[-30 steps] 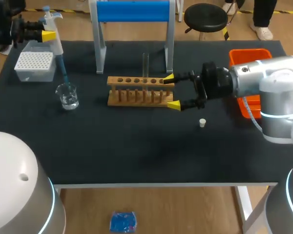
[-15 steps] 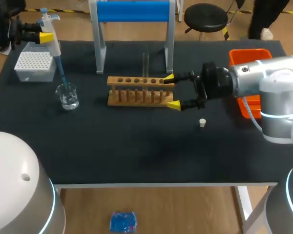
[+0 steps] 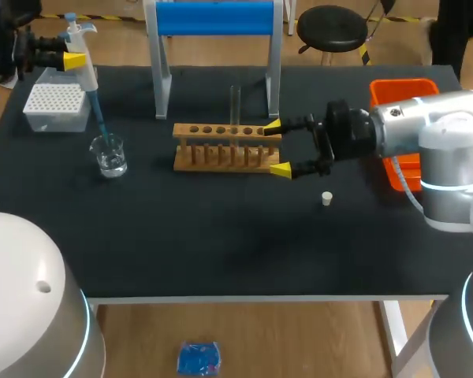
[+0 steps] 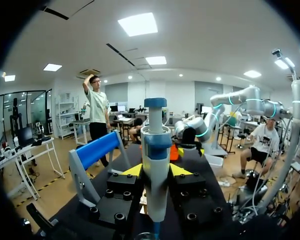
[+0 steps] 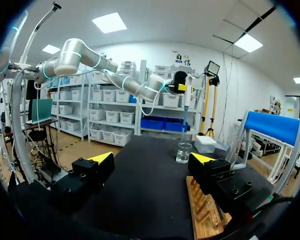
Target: Invert the test tube, pick up the pipette, mount the tip to pipette, aspirate from beaker and dispense into the tube, eject the tip, return the pipette, and cap with the stopper.
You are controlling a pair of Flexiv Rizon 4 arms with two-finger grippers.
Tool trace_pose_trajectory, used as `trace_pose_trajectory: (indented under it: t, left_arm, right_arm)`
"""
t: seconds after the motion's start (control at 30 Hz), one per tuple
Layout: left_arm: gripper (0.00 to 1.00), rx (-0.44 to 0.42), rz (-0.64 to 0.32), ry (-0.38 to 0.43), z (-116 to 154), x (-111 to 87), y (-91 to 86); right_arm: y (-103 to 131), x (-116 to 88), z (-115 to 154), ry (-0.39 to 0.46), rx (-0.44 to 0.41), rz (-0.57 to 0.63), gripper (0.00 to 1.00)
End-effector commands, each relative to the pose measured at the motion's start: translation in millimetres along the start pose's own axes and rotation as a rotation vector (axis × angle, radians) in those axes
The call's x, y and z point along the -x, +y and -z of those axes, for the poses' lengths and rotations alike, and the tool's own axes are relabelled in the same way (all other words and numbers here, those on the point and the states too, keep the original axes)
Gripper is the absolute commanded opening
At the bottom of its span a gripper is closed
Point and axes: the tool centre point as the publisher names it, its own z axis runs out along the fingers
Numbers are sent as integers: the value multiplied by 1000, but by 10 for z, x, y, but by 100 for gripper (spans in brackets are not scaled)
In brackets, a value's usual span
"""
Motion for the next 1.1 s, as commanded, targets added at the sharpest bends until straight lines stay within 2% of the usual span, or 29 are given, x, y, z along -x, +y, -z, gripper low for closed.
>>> trace_pose_trajectory:
  t: [0.03,0.17,0.23,0.33,0.5,0.63,0.77,1.1]
  left_arm:
    - [0,0,-1,3,5,9,2]
    - [0,0,-1,3,5,9,2]
    - [0,0,-1,3,5,9,2]
    - [0,0,-1,3,5,9,2]
    - [0,0,-1,3,5,9,2]
    - [0,0,-1,3,5,9,2]
    - [0,0,-1,3,5,9,2]
    - [0,0,-1,3,5,9,2]
  right_arm:
    - [43,-66,-69,17,11,13,100]
    - [169,-228,-443,34,-17,41,100]
    - [212,-269,-630,24,-59,44,100]
    - [242,-310,-873,-3,-104,48,100]
    - [230,-333,-1263,-42,-115,10,100]
    - [203,-274,-1557,-120,-131,-5,100]
    - [142,-195,-1795,-162,-150,-15,100]
    - [-97,15,-2187,-255,-183,-50,100]
